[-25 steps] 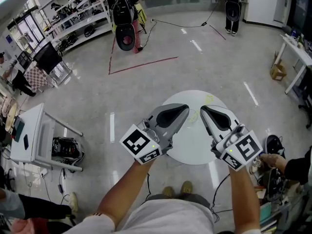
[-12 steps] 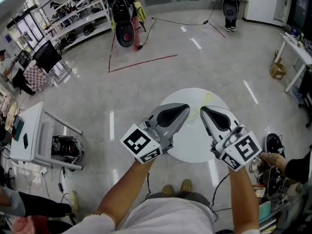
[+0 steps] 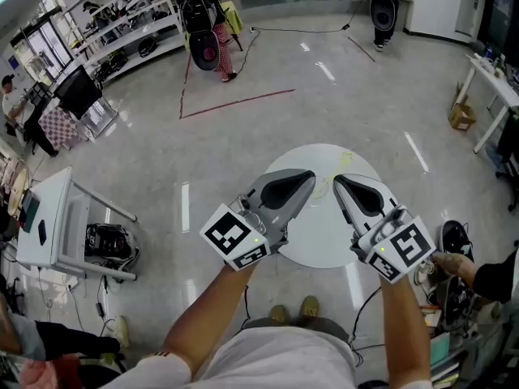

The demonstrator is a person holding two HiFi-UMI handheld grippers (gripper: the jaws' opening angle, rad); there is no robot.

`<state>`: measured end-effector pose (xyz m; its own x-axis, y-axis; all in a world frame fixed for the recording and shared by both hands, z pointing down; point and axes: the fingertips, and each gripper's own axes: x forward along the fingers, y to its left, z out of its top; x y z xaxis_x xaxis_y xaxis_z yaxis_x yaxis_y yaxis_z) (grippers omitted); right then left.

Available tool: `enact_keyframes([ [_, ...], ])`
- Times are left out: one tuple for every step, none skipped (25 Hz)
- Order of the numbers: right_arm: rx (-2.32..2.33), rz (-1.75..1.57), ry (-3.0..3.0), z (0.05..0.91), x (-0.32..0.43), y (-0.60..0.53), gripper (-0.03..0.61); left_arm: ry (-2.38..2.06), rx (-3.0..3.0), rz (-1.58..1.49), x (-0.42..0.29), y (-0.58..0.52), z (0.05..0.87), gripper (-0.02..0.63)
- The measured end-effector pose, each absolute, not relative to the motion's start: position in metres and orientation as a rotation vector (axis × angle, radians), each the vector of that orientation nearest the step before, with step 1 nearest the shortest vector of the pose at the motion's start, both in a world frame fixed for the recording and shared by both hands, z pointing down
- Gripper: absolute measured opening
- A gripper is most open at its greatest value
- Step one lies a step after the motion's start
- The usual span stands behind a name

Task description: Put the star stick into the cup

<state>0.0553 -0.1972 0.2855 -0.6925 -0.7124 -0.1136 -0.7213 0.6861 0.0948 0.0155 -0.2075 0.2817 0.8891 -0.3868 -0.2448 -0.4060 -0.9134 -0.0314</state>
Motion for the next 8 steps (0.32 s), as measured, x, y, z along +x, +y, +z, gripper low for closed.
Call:
enact_keyframes([
  [-1.202, 0.204, 2.823, 0.2857, 0.0559, -0.1965, 0.011, 0.625, -2.974, 0.359, 0.0157, -0.207, 0.2819, 0.015],
  [-1.203, 0.205, 2.823, 0.2859, 0.0565, -0.1959, 0.011, 0.624, -2.974, 0.358, 0.0161, -0.2065, 0.2823, 0.015],
  [-1.203, 0.206, 2.823, 0.2862, 0.0573, -0.1954, 0.011, 0.624, -2.974, 0.357, 0.0167, -0.2062, 0.2827, 0.015],
  [-1.204, 0.207, 2.824, 0.2866, 0.0583, -0.195, 0.011, 0.624, -2.975, 0.356, 0.0176, -0.2059, 0.2832, 0.015],
  [-1.205, 0.207, 2.825, 0.2871, 0.0595, -0.1947, 0.011, 0.624, -2.975, 0.355, 0.0187, -0.2056, 0.2835, 0.015],
  [-1.206, 0.206, 2.826, 0.2876, 0.0609, -0.1944, 0.011, 0.623, -2.976, 0.354, 0.0201, -0.2052, 0.2838, 0.015],
  [-1.208, 0.205, 2.827, 0.2881, 0.0624, -0.194, 0.011, 0.621, -2.977, 0.353, 0.0215, -0.2048, 0.284, 0.015],
  [-1.21, 0.204, 2.827, 0.2886, 0.064, -0.1936, 0.011, 0.62, -2.977, 0.352, 0.023, -0.2043, 0.2841, 0.015],
])
